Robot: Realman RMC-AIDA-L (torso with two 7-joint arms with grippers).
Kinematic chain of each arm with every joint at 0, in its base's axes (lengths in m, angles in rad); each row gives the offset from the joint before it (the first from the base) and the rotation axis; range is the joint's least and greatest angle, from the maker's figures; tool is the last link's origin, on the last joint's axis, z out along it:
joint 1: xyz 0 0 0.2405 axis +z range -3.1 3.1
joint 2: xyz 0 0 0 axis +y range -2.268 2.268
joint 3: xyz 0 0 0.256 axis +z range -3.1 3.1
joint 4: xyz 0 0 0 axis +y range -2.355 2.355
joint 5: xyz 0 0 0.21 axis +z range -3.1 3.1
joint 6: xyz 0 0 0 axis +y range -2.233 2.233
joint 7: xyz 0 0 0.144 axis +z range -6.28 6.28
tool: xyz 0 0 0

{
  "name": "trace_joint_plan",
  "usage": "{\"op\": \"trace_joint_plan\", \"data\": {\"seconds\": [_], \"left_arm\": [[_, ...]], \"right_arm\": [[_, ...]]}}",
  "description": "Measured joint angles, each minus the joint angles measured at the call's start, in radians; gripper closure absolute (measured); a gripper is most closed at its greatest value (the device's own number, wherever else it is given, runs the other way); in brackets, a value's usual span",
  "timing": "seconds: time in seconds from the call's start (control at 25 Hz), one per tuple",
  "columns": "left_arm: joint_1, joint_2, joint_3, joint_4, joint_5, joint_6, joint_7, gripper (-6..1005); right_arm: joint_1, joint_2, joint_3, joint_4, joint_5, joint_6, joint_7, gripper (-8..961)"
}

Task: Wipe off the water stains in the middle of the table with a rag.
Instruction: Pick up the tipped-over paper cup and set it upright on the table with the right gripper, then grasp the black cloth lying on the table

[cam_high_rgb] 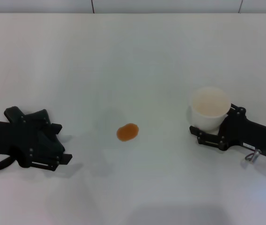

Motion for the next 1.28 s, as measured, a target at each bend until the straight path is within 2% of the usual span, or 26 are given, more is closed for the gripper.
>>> {"op": "trace_joint_plan", "data": {"seconds": [0.8,1.28], "left_arm": [[0.024,0.000,-0.009,-0.008,-0.009,-0.061,-0.003,125],[0.033,0.001,-0.085,-0.087,-0.034,-0.091,0.010,125]], "right_arm": [[-0.047,-0.026,0.020,0.000,-0.004,-0.070,0.028,97],[-0.076,-0.076,0.014,-0.001,-0.010,-0.134,0.027,99]]}}
